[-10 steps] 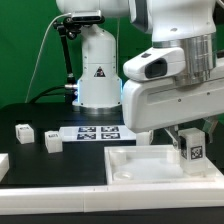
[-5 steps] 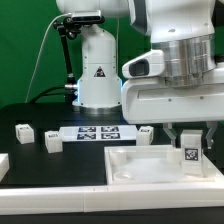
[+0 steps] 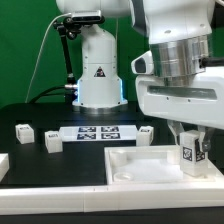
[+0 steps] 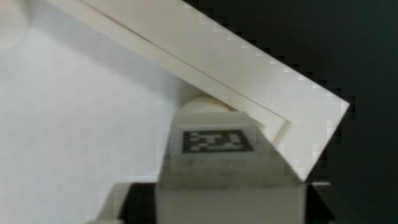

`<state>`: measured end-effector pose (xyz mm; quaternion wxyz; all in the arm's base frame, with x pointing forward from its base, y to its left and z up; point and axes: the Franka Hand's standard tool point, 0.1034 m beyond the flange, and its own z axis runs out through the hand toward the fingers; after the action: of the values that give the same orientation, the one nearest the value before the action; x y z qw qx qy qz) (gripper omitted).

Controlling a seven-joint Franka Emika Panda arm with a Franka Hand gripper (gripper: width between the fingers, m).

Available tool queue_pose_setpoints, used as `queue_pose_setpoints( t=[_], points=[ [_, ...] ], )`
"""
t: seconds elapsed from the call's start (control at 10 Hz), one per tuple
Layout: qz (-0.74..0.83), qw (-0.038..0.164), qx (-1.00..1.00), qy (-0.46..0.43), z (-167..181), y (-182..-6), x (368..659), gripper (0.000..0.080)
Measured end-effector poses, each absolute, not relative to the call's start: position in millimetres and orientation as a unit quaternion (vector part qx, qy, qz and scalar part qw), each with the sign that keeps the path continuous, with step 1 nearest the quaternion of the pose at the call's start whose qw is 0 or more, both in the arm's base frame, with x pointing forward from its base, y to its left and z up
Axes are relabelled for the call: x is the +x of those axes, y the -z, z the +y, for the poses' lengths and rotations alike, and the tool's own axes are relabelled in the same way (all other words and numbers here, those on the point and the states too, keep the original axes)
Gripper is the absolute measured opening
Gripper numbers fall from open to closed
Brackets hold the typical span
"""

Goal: Assemble one leg

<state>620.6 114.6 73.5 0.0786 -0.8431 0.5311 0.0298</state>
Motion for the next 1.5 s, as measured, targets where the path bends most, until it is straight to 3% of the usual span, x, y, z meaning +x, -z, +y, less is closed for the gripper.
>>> queue_pose_setpoints(
  t=[0.1, 0.2, 0.3, 0.4, 0.5, 1.0, 1.5],
  points=[
    [0.57, 0.08, -0.817, -0.036, 115.4, -73.4, 620.5, 0.0293],
    [0.598, 0.083, -0.796, -0.041, 117.9, -73.5, 620.2, 0.0375],
    [0.589, 0.083, -0.803, -0.04, 118.7, -73.5, 620.0, 0.0509],
    [0.582, 0.083, -0.808, -0.039, 118.8, -73.6, 620.1, 0.0509],
    [0.555, 0.085, -0.827, -0.036, 118.8, -73.7, 620.4, 0.0619],
    [0.3, 0.078, -0.95, -0.018, 121.7, -77.4, 623.9, 0.0649],
    [0.027, 0.05, -0.998, 0.009, 125.0, -75.0, 624.0, 0.0649]
  ],
)
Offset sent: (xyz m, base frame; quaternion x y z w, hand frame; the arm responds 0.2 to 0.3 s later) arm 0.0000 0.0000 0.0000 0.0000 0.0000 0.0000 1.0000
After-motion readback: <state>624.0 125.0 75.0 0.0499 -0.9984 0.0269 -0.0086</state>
